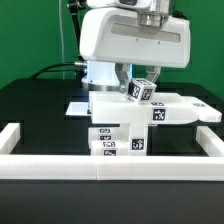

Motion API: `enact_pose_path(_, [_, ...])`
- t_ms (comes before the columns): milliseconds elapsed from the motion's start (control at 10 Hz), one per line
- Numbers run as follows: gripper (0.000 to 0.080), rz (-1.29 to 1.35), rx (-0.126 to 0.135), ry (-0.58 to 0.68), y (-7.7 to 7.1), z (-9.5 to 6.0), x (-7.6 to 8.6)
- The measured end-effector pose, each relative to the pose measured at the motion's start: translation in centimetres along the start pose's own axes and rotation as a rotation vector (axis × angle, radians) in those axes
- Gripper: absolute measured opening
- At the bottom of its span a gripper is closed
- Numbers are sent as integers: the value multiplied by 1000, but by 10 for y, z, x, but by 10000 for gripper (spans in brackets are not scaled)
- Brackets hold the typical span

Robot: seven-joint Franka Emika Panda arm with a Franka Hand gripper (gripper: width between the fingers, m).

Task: Assemble chair

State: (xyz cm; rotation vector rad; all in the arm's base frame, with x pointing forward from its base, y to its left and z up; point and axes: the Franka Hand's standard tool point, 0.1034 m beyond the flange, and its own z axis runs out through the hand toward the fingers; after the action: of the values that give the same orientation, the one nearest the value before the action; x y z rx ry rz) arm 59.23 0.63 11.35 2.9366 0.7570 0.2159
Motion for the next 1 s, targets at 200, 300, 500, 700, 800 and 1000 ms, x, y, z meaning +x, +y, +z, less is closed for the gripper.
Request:
enact_pose_path(200, [287, 141, -19, 34, 3, 1, 0])
enact_pose_path(300, [287, 264, -26, 58, 3, 1, 0])
enact_pose_path(500, [287, 400, -19, 73, 5, 2, 0])
enact_pose_path(700, [287, 544, -12, 74, 4, 2, 0])
enact_pose_path(800, [287, 607, -10, 74, 4, 2, 0])
enact_pose_path(1000, [287, 743, 0, 77, 3, 2, 0])
